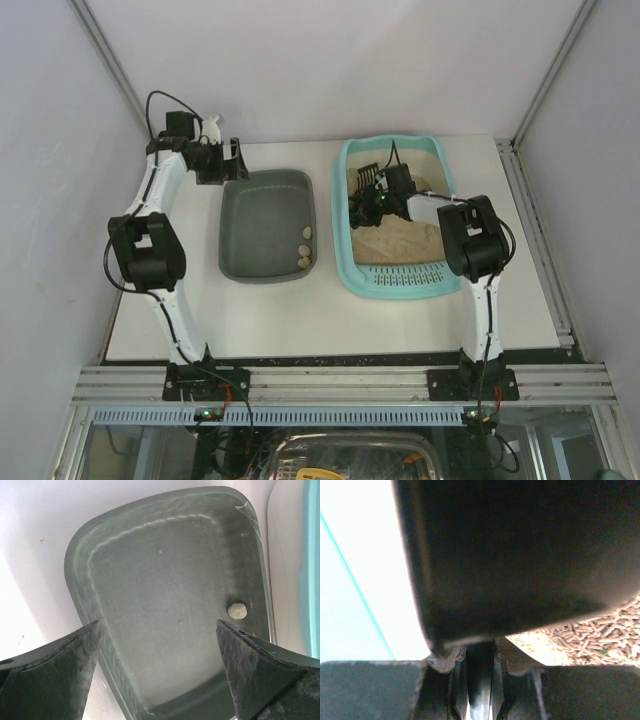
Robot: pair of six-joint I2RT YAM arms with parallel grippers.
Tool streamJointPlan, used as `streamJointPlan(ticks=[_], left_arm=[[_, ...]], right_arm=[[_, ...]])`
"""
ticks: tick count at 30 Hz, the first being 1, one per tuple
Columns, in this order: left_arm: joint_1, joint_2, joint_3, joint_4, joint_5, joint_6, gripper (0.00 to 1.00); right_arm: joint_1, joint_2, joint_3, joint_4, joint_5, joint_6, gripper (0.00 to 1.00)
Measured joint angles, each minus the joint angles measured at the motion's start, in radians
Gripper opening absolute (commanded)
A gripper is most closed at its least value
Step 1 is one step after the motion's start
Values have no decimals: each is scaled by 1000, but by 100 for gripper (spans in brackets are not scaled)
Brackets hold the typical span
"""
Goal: Clean the litter box
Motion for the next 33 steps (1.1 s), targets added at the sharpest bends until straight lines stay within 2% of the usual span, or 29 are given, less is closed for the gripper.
streamJointPlan(ticks=[5, 9, 11, 15, 21, 28, 33], left_arm=[[-4, 0, -5, -21, 1, -2, 100], [-8, 1, -5, -37, 1, -3, 100], [-11, 1, -5, -43, 1, -3, 100], [-22, 2, -5, -52, 0, -3, 100], [-44, 3, -5, -65, -8, -3, 100], [-68, 3, -5, -96, -34, 11, 100], [-80, 0, -5, -116, -84, 31, 100]], right_arm=[[-26, -19, -193, 319, -61, 75, 0], [-52, -5, -264, 531, -148, 177, 0], [-58, 8, -264, 600, -185, 203, 0], [-63, 9, -264, 633, -230, 204, 0], [-68, -37, -271, 523, -247, 135, 0], [-113, -303, -346, 219, -214, -47, 0], [-175, -416, -346, 51, -224, -148, 0]])
